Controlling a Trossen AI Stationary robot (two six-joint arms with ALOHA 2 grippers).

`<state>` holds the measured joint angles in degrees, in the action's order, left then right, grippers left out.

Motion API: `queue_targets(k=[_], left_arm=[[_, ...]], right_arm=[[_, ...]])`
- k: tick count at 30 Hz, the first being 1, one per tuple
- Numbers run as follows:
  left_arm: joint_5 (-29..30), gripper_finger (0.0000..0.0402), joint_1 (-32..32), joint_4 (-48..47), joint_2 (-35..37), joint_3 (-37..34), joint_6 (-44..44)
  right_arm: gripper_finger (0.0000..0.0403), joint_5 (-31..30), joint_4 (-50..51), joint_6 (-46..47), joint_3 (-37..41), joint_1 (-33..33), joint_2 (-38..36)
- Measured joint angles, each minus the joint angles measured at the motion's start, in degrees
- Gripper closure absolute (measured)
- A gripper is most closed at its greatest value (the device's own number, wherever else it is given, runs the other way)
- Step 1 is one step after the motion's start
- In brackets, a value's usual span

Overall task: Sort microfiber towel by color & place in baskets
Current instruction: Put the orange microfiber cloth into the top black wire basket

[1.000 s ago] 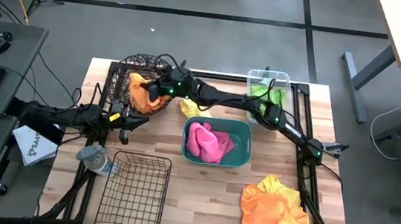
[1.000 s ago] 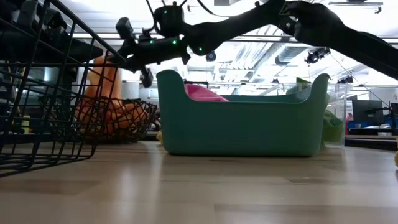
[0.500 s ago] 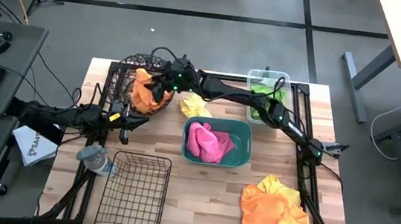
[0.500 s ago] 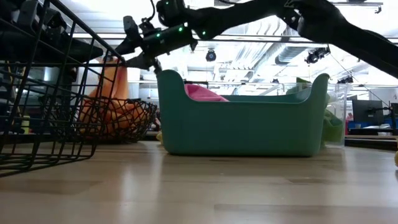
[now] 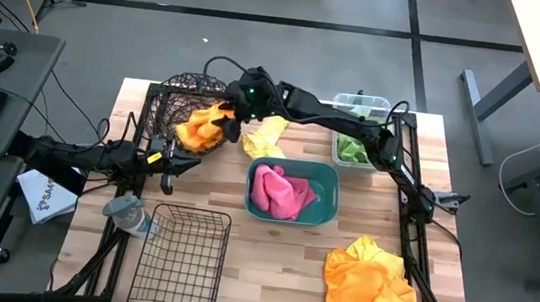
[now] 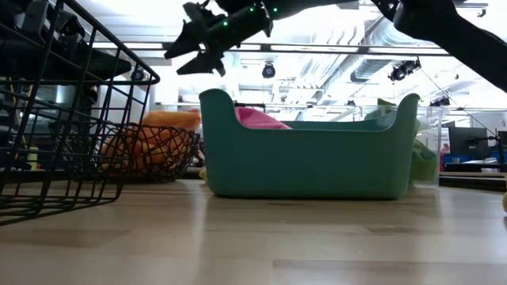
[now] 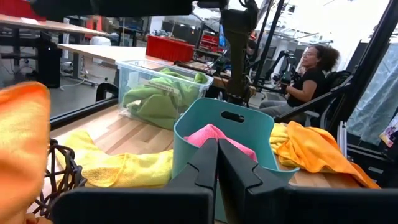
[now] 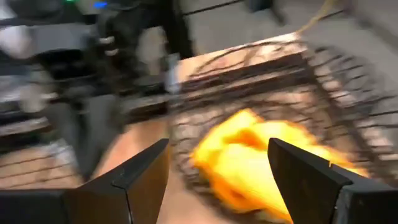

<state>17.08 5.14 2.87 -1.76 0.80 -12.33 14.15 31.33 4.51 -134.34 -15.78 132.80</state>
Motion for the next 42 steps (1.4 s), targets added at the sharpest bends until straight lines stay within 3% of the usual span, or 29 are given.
queue_targets(k=[4, 11, 16, 21, 26, 30, 42], left_arm=[[0.0, 0.0402, 0.0, 0.0, 0.0, 0.0, 0.0], [0.0, 0.0402, 0.0, 0.0, 0.0, 0.0, 0.0], [0.0, 0.0401, 0.0, 0.0, 0.0, 0.0, 0.0], [0.0, 0.0402, 0.0, 0.0, 0.0, 0.0, 0.0], [0.0, 0.0401, 0.0, -0.1, -0.1, 0.0, 0.0], [0.0, 0.0402, 0.0, 0.0, -0.1, 0.0, 0.0], [0.0, 0.0401, 0.0, 0.0, -0.1, 0.0, 0.0]], right_arm=[[0.0137, 7.1, 6.0, 0.3, 0.1, 0.2, -1.0], [0.0137, 8.0, 39.6, -3.8, 0.0, 1.8, -6.3], [0.0137, 8.7, 59.2, -6.4, 0.2, 7.7, -8.7], [0.0137, 8.2, 57.1, -5.8, 0.2, 13.6, -12.1], [0.0137, -0.7, 58.2, -4.9, 0.2, 17.2, -15.2], [0.0137, -4.7, 57.7, -4.6, 0.2, 17.2, -16.5], [0.0137, -4.1, 58.2, -4.5, 0.2, 13.5, -16.4]])
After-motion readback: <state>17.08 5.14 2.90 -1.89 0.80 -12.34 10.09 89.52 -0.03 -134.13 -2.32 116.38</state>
